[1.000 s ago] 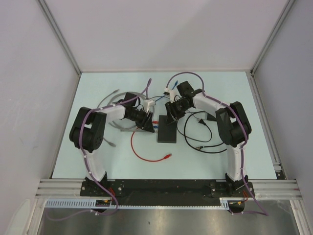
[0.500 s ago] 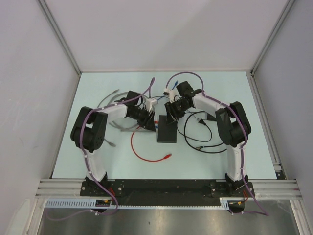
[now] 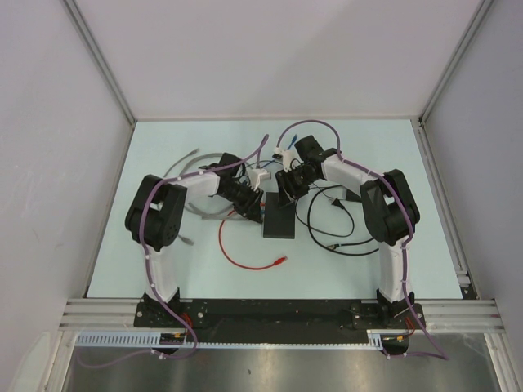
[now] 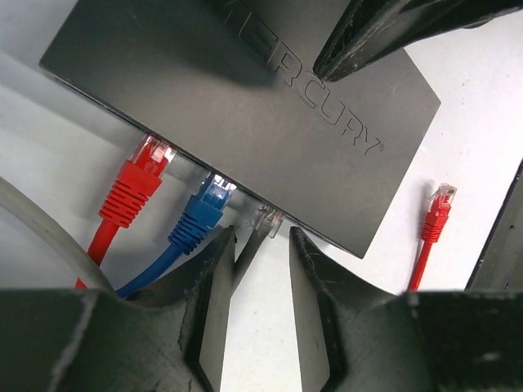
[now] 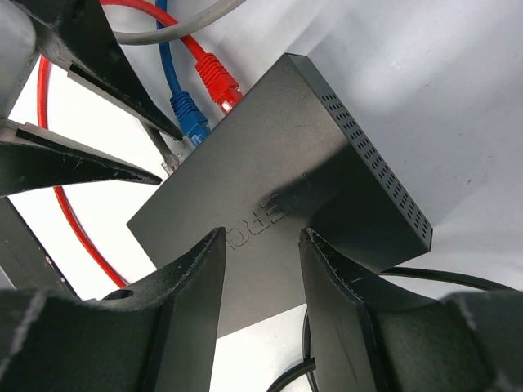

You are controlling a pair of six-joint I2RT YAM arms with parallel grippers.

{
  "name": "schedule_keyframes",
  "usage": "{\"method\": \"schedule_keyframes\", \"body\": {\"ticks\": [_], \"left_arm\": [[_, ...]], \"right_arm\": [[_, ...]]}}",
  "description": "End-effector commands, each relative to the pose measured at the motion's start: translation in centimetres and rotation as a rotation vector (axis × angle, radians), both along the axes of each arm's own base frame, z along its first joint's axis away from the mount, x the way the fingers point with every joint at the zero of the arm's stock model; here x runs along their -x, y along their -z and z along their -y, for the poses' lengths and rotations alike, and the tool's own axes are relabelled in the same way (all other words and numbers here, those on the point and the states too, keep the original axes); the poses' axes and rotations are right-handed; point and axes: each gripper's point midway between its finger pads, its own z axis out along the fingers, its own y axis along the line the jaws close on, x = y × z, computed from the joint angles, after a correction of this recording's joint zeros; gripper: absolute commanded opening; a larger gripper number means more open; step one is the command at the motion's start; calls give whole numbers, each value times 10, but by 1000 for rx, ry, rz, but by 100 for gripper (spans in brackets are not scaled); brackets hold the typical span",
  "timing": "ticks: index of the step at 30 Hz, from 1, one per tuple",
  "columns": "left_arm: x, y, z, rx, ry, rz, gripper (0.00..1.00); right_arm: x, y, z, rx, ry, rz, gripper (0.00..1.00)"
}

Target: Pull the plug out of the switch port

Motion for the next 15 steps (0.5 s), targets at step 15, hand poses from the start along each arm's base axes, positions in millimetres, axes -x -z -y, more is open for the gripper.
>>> {"method": "schedule_keyframes", "body": {"ticks": [15], "left_arm": [[-5,17,12,-74,-31,-96,22]], "right_arm": [[9,35,18,135,3,-37,49]]}}
